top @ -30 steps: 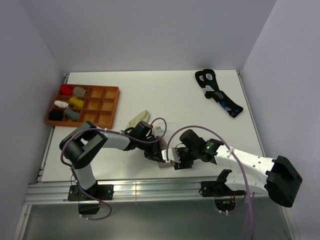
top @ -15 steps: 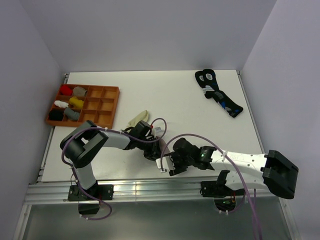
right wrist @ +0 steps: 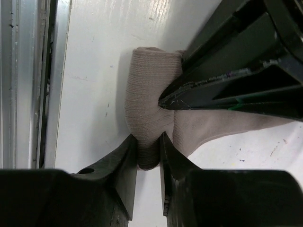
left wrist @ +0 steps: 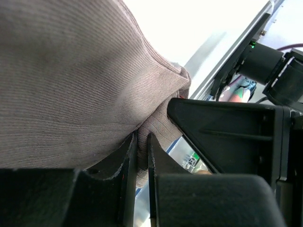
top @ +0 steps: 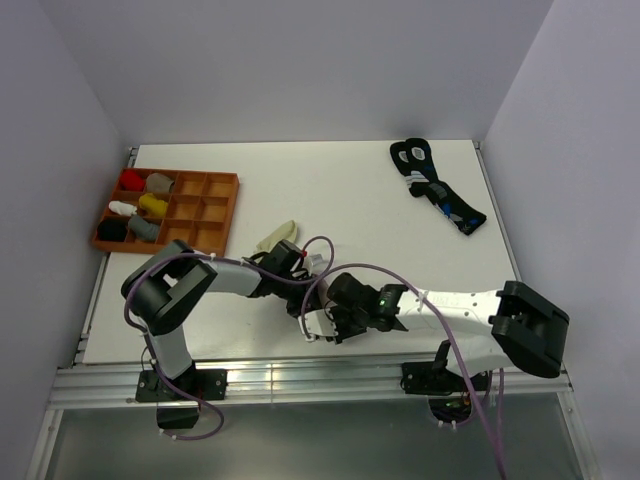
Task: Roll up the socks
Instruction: Roll the sock at the center of the board.
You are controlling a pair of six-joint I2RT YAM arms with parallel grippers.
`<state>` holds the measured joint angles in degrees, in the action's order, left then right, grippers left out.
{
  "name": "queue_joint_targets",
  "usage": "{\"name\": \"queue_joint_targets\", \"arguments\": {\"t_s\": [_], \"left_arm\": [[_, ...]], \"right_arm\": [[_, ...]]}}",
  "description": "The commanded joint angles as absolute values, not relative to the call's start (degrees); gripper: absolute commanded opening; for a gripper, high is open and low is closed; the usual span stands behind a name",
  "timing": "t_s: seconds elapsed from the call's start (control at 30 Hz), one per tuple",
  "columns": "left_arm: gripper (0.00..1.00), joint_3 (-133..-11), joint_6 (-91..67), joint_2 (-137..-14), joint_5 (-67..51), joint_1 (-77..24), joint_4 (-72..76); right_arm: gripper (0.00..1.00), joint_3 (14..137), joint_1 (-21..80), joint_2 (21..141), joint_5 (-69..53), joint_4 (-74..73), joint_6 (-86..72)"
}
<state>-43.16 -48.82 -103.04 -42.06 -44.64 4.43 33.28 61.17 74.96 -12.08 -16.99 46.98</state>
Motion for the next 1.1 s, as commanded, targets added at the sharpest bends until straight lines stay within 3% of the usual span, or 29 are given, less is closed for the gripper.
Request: {"name": "queue_joint_targets", "arguments": {"t_s": [0.0, 0.23, 0.6, 1.07], "left_arm": [[0.00, -45.5, -44.6, -104.2, -34.3, -44.6, -1.6], [0.00, -50.5, -45.9, -106.6, -29.8, -44.0, -0.8], [0.05, -43.8, -47.6, -98.4, -23.5, -44.0, 9.7], [0.05, -38.8, -48.3, -91.5, -16.5, -44.1, 9.1]], "right_arm": [[0.20, 35.6, 61.7, 78.6, -14.2, -22.7, 46.3], [0.15, 35.7, 61.7, 78.0, -15.9, -29.3, 45.8], [0.14, 35.7, 61.3, 75.5, -16.2, -32.9, 41.7], [0.14, 39.6, 58.3, 79.0, -17.5, -34.8, 42.0]]}}
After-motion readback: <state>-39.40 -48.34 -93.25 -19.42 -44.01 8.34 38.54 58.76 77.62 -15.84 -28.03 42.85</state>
